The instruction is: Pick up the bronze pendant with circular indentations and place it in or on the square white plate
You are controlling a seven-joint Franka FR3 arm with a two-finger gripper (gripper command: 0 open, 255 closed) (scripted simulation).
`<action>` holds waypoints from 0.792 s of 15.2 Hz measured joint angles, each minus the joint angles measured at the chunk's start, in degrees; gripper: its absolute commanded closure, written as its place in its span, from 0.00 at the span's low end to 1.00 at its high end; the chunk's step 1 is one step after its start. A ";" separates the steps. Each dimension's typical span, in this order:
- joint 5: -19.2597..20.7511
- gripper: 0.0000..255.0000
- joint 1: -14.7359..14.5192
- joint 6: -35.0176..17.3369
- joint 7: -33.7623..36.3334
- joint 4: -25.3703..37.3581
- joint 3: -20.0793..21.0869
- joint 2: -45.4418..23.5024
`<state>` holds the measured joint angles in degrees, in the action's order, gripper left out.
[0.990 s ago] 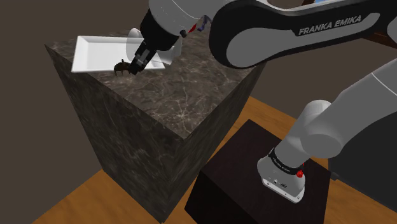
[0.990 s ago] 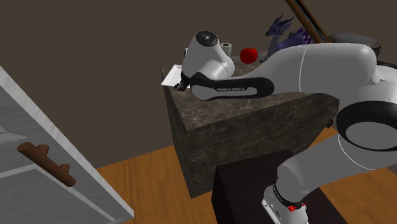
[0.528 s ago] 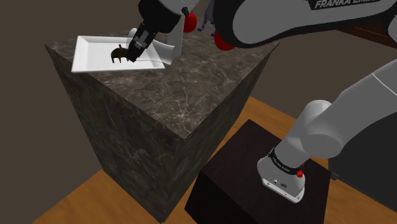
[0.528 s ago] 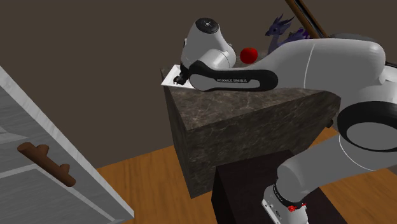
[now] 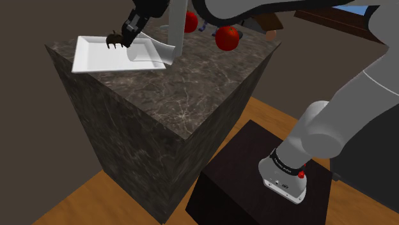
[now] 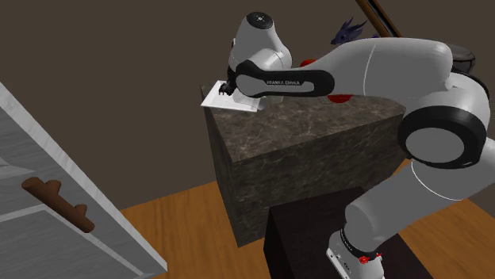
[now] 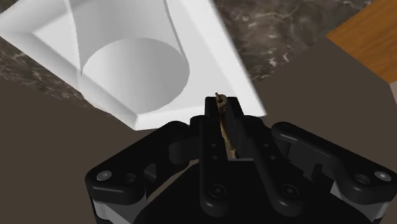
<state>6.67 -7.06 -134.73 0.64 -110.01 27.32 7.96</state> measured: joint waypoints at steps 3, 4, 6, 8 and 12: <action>1.70 1.00 1.19 0.51 -1.67 5.68 -0.76 -5.54; 1.90 1.00 1.62 0.29 -2.62 6.93 -1.20 -7.06; 2.69 1.00 2.12 1.22 -3.83 10.98 -1.70 -10.40; 3.40 1.00 2.58 1.72 -5.14 14.65 -2.25 -13.73; 4.71 1.00 2.69 1.25 -5.68 17.74 -2.77 -17.63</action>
<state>11.38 -4.36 -133.48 -5.04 -92.27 24.55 -9.68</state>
